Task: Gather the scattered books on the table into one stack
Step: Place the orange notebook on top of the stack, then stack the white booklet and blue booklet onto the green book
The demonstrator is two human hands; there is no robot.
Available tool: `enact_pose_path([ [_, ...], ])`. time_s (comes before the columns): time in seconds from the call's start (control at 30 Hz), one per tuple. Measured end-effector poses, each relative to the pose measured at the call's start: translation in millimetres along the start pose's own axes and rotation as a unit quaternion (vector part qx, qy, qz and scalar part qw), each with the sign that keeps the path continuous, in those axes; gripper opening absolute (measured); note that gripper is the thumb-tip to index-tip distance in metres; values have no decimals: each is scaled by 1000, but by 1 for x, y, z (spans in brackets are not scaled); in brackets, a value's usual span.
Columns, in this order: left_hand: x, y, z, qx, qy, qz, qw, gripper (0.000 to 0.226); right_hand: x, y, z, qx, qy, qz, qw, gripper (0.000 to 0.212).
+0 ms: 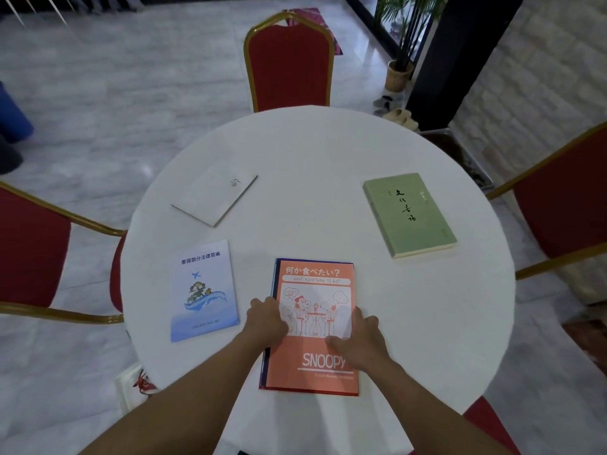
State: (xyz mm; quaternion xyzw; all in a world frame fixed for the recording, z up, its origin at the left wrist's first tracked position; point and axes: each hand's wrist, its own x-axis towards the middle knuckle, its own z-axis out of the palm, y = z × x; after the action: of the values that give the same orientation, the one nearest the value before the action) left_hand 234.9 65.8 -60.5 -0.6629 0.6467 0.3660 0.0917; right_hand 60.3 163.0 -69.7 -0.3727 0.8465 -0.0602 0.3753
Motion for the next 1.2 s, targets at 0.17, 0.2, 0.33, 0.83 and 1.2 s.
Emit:
enact_pose_path([
  [0.17, -7, -6, -2, -2, -4, -4, 1000, 41, -5, -3, 2, -13, -9, -5, 1000, 85],
  [0.2, -7, -7, -2, -3, -5, -4, 1000, 41, -6, -3, 1, -14, -11, -6, 1000, 85],
  [0.33, -8, -5, -11, -13, -26, 4, 1000, 39, -4, -5, -3, 2, -20, -14, 1000, 81],
  [0.83, 29, -70, -95, -33, 116, -127, 985, 72, 34, -118, -19, 33, 77, -111, 990, 83],
  [1.2, 73, -111, -110, -13, 170, -136, 976, 111, 89, -255, 27, 72, -17, -161, 984, 77],
])
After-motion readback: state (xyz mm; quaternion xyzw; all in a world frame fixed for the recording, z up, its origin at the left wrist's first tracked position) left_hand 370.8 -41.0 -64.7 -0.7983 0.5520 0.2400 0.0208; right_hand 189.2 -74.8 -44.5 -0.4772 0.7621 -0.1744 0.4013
